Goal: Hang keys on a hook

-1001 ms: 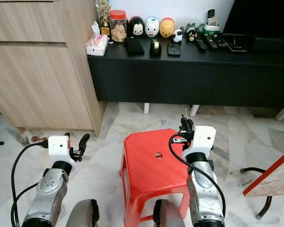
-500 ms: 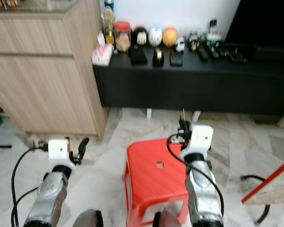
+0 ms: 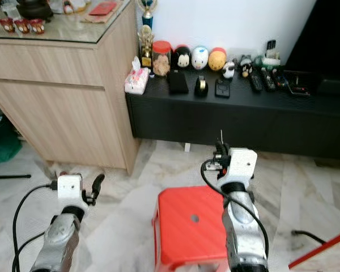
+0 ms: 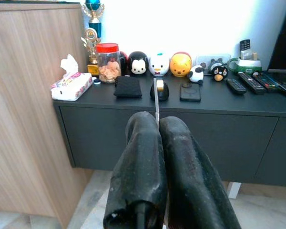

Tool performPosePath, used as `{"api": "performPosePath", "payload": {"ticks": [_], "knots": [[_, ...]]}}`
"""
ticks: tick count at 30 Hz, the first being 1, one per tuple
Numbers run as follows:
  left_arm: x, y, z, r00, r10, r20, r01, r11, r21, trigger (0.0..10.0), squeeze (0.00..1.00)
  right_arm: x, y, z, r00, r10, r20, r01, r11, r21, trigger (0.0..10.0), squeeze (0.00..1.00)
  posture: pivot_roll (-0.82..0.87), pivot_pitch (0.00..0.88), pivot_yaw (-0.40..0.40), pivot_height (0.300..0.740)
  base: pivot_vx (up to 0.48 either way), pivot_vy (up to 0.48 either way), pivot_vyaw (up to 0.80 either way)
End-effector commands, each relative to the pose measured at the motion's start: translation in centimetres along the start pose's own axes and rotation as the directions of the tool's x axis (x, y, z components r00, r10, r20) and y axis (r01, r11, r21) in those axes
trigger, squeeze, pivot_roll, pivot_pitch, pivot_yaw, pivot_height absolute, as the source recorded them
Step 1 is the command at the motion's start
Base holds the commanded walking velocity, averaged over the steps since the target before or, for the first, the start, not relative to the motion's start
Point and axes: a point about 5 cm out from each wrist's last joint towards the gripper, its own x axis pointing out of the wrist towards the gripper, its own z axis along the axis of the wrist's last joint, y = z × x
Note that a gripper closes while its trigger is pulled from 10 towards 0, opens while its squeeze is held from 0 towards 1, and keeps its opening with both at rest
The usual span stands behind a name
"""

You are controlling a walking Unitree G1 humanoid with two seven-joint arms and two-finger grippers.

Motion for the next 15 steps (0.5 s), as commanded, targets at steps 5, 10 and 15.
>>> {"api": "performPosePath", "payload": {"ticks": [5,10,15], "knots": [[-1.0,0.5,-2.9,0.992,0.029,-0.123,-0.030,1.000,-0.006,10.0,0.00,-0.2,-0.6,0.1,1.000,-0.025,0.000,0.025,1.000,-0.001,10.0,0.00,-0.01,0.000,-0.067,0.740,0.000,0.000,0.00],[-2.1,1.3,-5.7,0.960,0.040,-0.277,-0.038,0.999,0.013,10.0,0.00,0.0,-0.5,0.2,0.999,-0.032,0.006,0.032,0.999,-0.001,10.0,0.00,-0.01,0.000,-0.060,0.740,0.000,0.000,0.00],[-4.2,2.4,-8.4,0.903,0.076,-0.422,-0.059,0.997,0.053,10.0,0.00,0.3,-0.4,0.4,0.999,-0.036,0.015,0.036,0.999,0.001,10.0,0.00,0.00,0.000,-0.060,0.740,0.000,0.000,0.00]]}}
